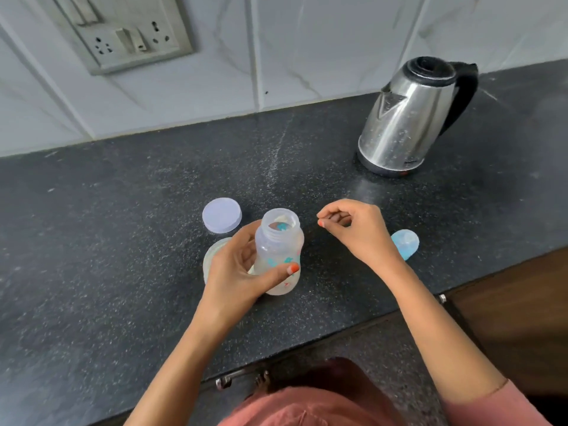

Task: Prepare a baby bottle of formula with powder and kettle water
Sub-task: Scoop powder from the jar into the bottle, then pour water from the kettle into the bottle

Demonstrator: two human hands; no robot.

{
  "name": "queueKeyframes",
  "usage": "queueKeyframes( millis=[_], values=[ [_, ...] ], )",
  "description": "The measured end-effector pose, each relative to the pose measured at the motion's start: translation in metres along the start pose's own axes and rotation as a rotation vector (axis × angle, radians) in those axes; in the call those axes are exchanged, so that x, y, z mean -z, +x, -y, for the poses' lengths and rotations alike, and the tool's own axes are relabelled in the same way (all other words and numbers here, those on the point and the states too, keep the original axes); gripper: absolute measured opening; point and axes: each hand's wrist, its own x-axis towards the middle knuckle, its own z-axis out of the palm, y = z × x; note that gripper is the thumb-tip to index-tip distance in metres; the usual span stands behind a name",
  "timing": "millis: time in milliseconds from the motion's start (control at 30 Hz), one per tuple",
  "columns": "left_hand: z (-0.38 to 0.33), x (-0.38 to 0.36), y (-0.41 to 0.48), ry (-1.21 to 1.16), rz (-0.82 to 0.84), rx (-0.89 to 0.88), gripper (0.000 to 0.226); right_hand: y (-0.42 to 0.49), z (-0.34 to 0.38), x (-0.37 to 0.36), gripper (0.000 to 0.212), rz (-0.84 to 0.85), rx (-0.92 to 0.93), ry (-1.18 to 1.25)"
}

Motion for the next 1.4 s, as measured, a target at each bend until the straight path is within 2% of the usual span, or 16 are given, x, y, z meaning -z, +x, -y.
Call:
queueKeyframes(
  millis=[200, 367, 800, 967, 1067, 1233, 1333, 1400],
  values=[
    [0.007, -0.028, 0.034, 0.003, -0.010, -0.032, 0.055, 0.006, -0.023, 0.033, 0.020, -0.183, -0.066, 0.081],
    [0.018, -0.061, 0.066, 0.013, -0.088, -0.032, 0.055, 0.029, -0.050, 0.074, 0.015, -0.214, -0.091, 0.145],
    [0.033, -0.145, 0.143, 0.112, -0.300, -0.026, 0.058, 0.131, -0.148, 0.194, 0.019, -0.443, -0.133, 0.462],
    [0.034, -0.166, 0.164, 0.088, -0.333, 0.019, 0.058, 0.176, -0.177, 0.228, 0.030, -0.552, -0.115, 0.538],
    [0.035, -0.177, 0.175, 0.063, -0.348, 0.040, 0.057, 0.198, -0.197, 0.239, 0.037, -0.487, -0.075, 0.528],
    [0.035, -0.185, 0.197, 0.056, -0.356, 0.039, 0.058, 0.232, -0.227, 0.254, 0.039, -0.215, -0.070, 0.461],
    [0.036, -0.188, 0.207, 0.059, -0.352, 0.041, 0.058, 0.241, -0.237, 0.261, 0.032, -0.081, -0.041, 0.561],
    [0.037, -0.188, 0.212, 0.065, -0.360, 0.045, 0.057, 0.247, -0.238, 0.264, 0.040, -0.001, -0.011, 0.633]
  ],
)
